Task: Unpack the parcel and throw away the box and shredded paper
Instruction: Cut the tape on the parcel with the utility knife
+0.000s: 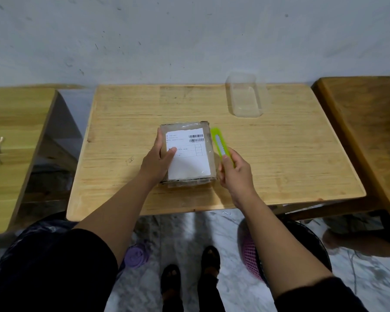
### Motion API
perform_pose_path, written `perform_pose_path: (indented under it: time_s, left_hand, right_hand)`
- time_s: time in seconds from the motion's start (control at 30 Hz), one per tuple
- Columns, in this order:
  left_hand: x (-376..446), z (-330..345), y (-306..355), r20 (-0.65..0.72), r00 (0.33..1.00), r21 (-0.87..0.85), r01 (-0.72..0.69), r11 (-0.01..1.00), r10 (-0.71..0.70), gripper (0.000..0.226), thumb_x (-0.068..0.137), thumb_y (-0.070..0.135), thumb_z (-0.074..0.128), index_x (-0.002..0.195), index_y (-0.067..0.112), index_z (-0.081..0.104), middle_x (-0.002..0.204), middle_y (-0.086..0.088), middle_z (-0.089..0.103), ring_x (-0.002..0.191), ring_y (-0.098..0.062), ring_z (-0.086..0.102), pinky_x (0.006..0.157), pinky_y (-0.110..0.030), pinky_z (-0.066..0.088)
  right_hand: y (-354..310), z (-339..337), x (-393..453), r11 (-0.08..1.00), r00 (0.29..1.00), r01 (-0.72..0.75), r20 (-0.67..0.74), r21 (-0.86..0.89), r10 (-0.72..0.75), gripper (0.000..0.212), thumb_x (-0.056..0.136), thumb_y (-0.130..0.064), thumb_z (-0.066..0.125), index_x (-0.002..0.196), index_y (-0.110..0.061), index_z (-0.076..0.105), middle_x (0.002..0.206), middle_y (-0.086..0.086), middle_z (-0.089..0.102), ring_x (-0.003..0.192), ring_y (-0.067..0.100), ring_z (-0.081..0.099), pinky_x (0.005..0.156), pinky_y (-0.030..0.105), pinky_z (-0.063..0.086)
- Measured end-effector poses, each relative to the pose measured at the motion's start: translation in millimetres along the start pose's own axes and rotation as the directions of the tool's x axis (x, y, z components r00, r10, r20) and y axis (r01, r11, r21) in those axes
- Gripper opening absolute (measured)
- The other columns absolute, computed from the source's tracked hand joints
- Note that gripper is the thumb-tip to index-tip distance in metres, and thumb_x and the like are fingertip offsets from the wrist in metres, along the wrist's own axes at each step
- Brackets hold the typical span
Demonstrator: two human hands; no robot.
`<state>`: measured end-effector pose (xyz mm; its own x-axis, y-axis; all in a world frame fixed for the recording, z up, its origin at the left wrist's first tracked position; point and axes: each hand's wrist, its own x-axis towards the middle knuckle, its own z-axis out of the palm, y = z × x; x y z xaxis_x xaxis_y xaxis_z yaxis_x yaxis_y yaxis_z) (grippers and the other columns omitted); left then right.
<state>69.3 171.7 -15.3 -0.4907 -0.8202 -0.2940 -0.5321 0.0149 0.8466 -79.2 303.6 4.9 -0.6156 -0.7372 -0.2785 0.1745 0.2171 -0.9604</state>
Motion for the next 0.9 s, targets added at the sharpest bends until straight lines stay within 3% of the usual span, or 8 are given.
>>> perform_pose_path:
  time_s: [0.07, 0.1, 0.2, 0.33, 0.5, 0.67, 0.8, 0.9]
  left_hand:
    - [1, -1, -1, 0.009, 1.0, -0.021, -0.017, 1.0, 0.017, 0.072, 0.092, 0.045, 0.044, 0.145, 0.041, -0.005, 0.15, 0.012, 0.032, 0.133, -0.023, 0.039, 0.106, -0.048, 0.038]
    - [2, -1, -2, 0.007, 1.0, -0.022, -0.023, 1.0, 0.023, 0.072, 0.093, 0.044, 0.044, 0.145, 0.041, -0.005, 0.155, 0.011, 0.021, 0.136, -0.023, 0.035, 0.107, -0.047, 0.037]
    - [3, 0, -3, -0.006, 1.0, -0.028, -0.027, 0.999, 0.027, 0.071, 0.093, 0.044, 0.044, 0.145, 0.041, -0.005, 0.156, 0.009, 0.018, 0.138, -0.022, 0.033, 0.107, -0.046, 0.037]
    - [4, 1, -5, -0.013, 1.0, -0.028, -0.023, 0.999, 0.022, 0.071, 0.093, 0.046, 0.044, 0.144, 0.045, -0.004, 0.156, 0.009, 0.02, 0.137, -0.022, 0.034, 0.106, -0.046, 0.038]
    - [4, 2, -4, -0.027, 0.999, -0.039, -0.029, 0.999, 0.027, 0.069, 0.094, 0.042, 0.044, 0.145, 0.042, -0.003, 0.154, 0.014, 0.02, 0.134, -0.017, 0.037, 0.099, -0.034, 0.04]
    - [4, 3, -4, -0.024, 1.0, -0.057, -0.011, 0.998, 0.009, 0.069, 0.094, 0.04, 0.046, 0.144, 0.043, -0.002, 0.154, 0.014, 0.021, 0.132, -0.017, 0.039, 0.102, -0.038, 0.041]
    - [4, 3, -5, -0.028, 1.0, -0.057, -0.015, 0.998, 0.013, 0.069, 0.094, 0.039, 0.045, 0.145, 0.042, -0.002, 0.154, 0.013, 0.021, 0.131, -0.016, 0.04, 0.098, -0.032, 0.041]
    - [3, 2, -4, -0.022, 1.0, -0.07, -0.005, 0.998, 0.004, 0.07, 0.094, 0.04, 0.046, 0.145, 0.043, -0.002, 0.155, 0.012, 0.021, 0.129, -0.015, 0.042, 0.098, -0.034, 0.043]
  right_hand:
    - [3, -1, 3, 1.0, 0.999, -0.029, 0.019, 0.011, 0.029, 0.039, 0.097, -0.009, 0.037, 0.132, -0.02, 0.048, 0.057, -0.005, 0.045, 0.044, 0.008, 0.035, 0.041, 0.019, 0.03]
    - [4, -2, 4, 0.999, 0.999, -0.038, 0.027, 0.01, 0.038, 0.044, 0.097, -0.01, 0.036, 0.138, -0.025, 0.041, 0.057, -0.006, 0.046, 0.045, 0.008, 0.036, 0.042, 0.019, 0.031]
    - [5, -4, 8, 0.998, 0.999, -0.045, 0.026, 0.032, 0.044, 0.053, 0.098, -0.008, 0.034, 0.143, -0.035, 0.026, 0.063, -0.003, 0.049, 0.048, 0.007, 0.04, 0.041, 0.021, 0.034]
    - [8, -7, 16, 0.999, 1.0, -0.027, -0.006, -0.018, 0.027, 0.051, 0.1, -0.011, 0.034, 0.142, -0.039, 0.026, 0.07, -0.001, 0.053, 0.055, 0.01, 0.044, 0.046, 0.019, 0.04]
    - [16, -11, 31, 0.976, 0.997, 0.017, -0.073, -0.216, -0.034, 0.046, 0.101, -0.016, 0.032, 0.142, -0.036, 0.029, 0.072, -0.004, 0.058, 0.072, 0.003, 0.05, 0.074, 0.016, 0.038]
    - [23, -15, 44, 0.934, 0.991, 0.0, -0.123, -0.358, -0.048, 0.045, 0.1, -0.017, 0.033, 0.144, -0.029, 0.029, 0.088, 0.001, 0.061, 0.089, 0.011, 0.052, 0.065, -0.003, 0.033]
    - [24, -14, 53, 0.919, 0.985, 0.001, -0.16, -0.395, -0.07, 0.043, 0.1, -0.019, 0.036, 0.142, -0.023, 0.035, 0.127, 0.011, 0.052, 0.113, 0.018, 0.048, 0.086, 0.01, 0.029]
    - [25, -12, 60, 0.911, 0.977, -0.019, -0.202, -0.412, -0.071, 0.039, 0.098, -0.019, 0.042, 0.137, -0.021, 0.044, 0.12, 0.016, 0.051, 0.105, 0.019, 0.049, 0.08, 0.008, 0.027]
